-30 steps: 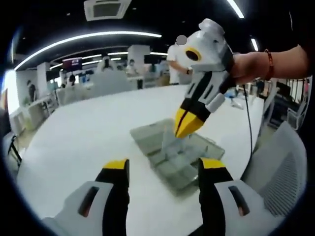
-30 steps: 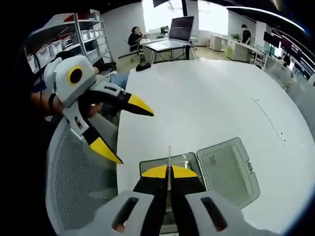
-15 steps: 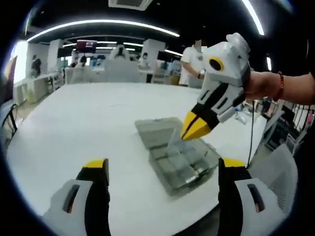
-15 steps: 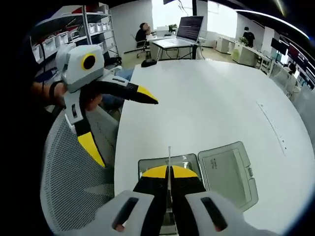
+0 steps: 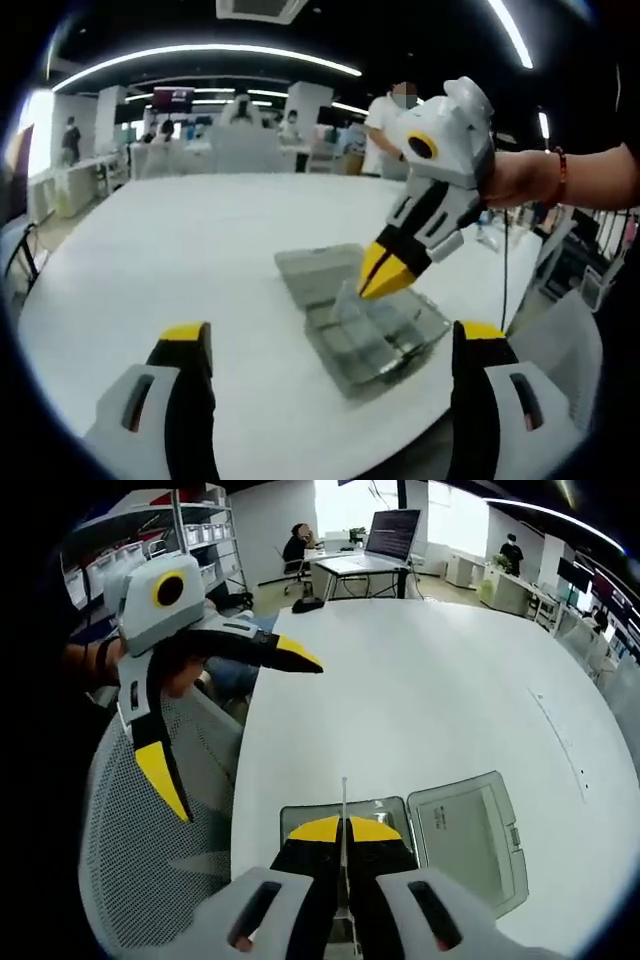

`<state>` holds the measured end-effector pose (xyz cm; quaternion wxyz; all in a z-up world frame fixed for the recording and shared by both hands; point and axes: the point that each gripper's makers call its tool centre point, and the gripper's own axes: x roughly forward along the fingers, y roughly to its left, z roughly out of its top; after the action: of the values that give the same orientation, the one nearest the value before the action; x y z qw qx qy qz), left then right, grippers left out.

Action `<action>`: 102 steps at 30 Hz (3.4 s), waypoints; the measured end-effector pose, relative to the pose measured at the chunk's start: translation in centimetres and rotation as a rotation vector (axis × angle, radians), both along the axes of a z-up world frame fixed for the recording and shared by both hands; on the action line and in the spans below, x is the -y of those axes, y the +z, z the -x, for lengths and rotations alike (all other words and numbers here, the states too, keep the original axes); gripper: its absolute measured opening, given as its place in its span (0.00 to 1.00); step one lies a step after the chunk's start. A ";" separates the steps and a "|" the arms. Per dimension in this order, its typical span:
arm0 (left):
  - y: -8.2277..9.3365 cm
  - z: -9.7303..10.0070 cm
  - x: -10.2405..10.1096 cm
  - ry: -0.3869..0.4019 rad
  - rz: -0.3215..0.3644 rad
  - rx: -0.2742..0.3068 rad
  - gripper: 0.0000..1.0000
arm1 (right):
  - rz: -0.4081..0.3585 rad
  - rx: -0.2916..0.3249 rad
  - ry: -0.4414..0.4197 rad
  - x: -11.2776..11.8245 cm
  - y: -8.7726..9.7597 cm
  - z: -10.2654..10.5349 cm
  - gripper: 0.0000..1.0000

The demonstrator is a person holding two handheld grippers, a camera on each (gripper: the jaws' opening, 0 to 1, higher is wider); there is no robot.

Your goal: Insert the divider into the dual guide fixture by aligning both edges with the guide slots and pushing it downward to the bottom, including one-sided entry, uneven engagement, binding, and posture correction.

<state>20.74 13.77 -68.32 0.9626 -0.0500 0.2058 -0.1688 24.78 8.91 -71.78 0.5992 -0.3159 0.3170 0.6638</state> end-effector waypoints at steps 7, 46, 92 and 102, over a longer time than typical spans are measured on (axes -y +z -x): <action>-0.5 0.6 0.2 -0.013 0.008 -0.016 0.99 | 0.005 -0.009 -0.005 0.2 -0.4 0.1 0.00; -1.1 1.2 1.9 -0.097 -0.001 -0.038 0.95 | 0.052 0.015 0.052 0.0 -2.4 0.4 0.00; -1.9 2.1 3.2 -0.182 -0.031 -0.090 0.92 | 0.070 -0.005 0.024 -0.2 -4.8 0.5 0.00; -2.0 2.2 3.4 -0.182 -0.033 -0.100 0.90 | 0.081 0.012 0.029 -0.3 -5.1 0.6 0.00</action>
<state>18.55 10.38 -70.32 0.9325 -0.0237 0.2602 -0.2495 24.15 9.18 -76.91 0.5782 -0.3484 0.3353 0.6572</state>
